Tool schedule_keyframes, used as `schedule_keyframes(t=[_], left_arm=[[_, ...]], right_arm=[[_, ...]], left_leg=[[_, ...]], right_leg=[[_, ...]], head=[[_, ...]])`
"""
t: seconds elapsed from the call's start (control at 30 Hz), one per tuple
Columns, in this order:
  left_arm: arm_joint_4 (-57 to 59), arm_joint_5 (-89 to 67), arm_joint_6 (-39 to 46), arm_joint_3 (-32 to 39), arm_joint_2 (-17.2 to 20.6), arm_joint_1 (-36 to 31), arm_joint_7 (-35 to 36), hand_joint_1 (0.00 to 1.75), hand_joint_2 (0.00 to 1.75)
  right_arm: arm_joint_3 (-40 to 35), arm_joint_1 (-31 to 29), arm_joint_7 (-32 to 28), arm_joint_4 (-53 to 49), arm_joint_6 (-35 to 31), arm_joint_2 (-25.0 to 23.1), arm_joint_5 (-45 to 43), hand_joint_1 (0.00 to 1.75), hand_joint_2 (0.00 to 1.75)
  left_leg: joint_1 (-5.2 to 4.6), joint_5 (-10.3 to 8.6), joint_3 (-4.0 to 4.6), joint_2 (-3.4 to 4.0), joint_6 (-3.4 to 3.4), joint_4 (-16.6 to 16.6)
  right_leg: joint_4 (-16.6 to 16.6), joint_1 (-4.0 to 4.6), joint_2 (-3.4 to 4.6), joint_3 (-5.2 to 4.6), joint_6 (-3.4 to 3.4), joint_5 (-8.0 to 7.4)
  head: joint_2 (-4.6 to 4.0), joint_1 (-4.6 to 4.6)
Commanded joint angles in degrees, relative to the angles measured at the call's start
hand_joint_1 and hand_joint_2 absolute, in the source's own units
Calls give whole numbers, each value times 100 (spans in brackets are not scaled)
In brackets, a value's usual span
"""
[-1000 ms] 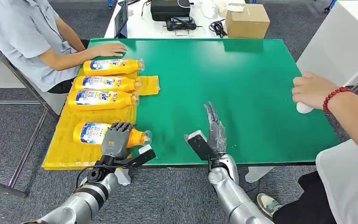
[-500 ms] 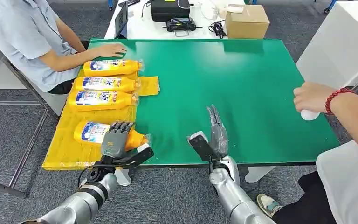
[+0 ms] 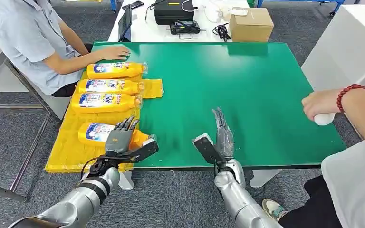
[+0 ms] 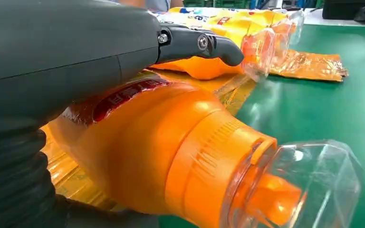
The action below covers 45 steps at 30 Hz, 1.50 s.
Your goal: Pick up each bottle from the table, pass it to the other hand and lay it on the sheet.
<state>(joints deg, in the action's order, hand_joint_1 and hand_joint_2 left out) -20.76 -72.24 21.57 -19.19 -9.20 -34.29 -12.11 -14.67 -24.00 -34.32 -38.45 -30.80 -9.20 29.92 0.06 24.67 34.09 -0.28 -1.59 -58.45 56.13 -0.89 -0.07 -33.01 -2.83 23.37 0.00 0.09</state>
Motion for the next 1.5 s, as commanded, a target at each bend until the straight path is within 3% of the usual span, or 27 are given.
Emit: schedule_keyframes(t=[0.03, 0.13, 0.3, 0.53, 0.7, 1.0, 1.37, 1.5], left_arm=[[507, -95, -829, -223, 109, 185, 323, 0, 175], [489, -225, -1512, -425, 123, 115, 438, 0, 175], [258, -19, -734, -380, 21, 158, 385, 0, 175], [203, 25, -583, -398, -37, 142, 411, 0, 175], [77, -337, -1209, -986, 20, 20, 597, 0, 175], [-436, 16, -1857, -1887, 67, -66, 151, 0, 175], [-475, 256, -1896, -2004, 106, -68, 24, 0, 175], [-532, 419, -2032, -2359, 125, -106, 172, 0, 175]], right_arm=[[147, -206, 57, 318, -93, 52, 90, 0, 175], [178, -181, 90, 266, -79, 77, 116, 0, 175], [257, -120, 75, 238, -88, 79, 195, 0, 175], [290, -41, 110, 132, -133, 103, 228, 0, 175], [369, 84, 158, -62, -215, 187, 352, 0, 175], [574, 197, 77, -120, -300, 205, 451, 0, 175], [601, 184, 77, -93, -341, 200, 464, 0, 175], [641, 208, 59, -110, -348, 204, 455, 0, 175]], left_leg=[[1, 0, -9, 21, 8, 11], [0, -4, -12, 21, 9, 14], [-1, -5, -32, 27, 9, 24], [2, -10, -16, 6, 11, 15], [0, -5, -18, -1, 7, 9], [-3, -3, -17, -14, 6, 7], [1, -6, 0, 8, 15, 15], [-3, 0, -6, -11, 5, 5]], right_leg=[[-9, 2, 19, 2, 11, -6], [-11, 1, 20, 5, 13, -10], [-21, -1, 26, 23, 13, -14], [-14, 2, 6, 10, 17, -12], [-10, 0, 0, 15, 11, -6], [-7, -3, -13, 17, 10, -2], [-14, 2, 6, -5, 23, -11], [-4, -3, -9, 6, 8, 0]], head=[[0, 0], [0, 0], [0, 0], [0, 0], [0, -2], [0, 0], [0, 0], [0, 0]])
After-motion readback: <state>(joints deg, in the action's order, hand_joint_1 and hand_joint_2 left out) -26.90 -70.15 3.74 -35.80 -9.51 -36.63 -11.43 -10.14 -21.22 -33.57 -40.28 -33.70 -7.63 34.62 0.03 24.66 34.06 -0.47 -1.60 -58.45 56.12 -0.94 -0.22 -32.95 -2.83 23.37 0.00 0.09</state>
